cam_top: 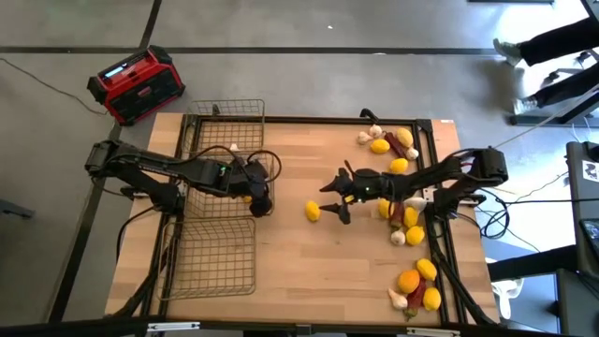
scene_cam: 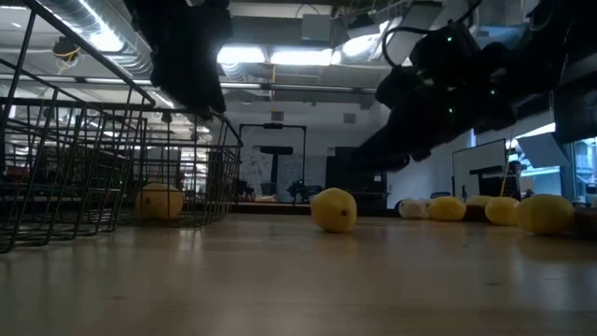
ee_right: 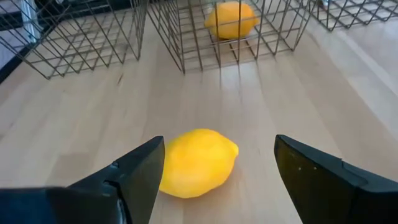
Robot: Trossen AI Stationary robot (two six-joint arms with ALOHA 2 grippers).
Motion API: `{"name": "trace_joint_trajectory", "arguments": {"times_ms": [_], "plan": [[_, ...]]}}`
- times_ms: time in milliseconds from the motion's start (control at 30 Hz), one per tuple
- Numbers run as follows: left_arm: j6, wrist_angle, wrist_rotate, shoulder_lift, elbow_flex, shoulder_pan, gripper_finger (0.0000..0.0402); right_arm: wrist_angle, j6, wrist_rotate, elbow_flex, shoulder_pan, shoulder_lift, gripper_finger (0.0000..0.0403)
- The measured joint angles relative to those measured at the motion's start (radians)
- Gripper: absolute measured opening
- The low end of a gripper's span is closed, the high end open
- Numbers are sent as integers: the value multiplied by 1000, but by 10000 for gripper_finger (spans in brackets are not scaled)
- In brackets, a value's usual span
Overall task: Sort produce into baskets
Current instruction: Put the lemon in the middle wire basket
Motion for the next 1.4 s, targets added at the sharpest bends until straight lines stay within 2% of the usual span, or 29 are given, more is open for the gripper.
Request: {"name": "trace_joint_trajectory", "arguments": {"times_ms": [433, 700, 1033, 1267, 1400], "plan": [[-33, 8, 0, 0, 0, -19, 265, 3, 20, -11, 110, 56, 150, 298], [-34, 28, 0, 0, 0, -34, 265, -142, 18, 63, 112, 51, 156, 298], [-28, 43, -25, 0, 0, -33, 265, -100, -33, 76, 112, 51, 156, 298], [-15, 73, -26, 0, 0, -33, 265, -74, -36, 214, 112, 51, 156, 298], [-16, 74, -26, 0, 0, -33, 265, -78, -35, 219, 112, 51, 159, 298]]}}
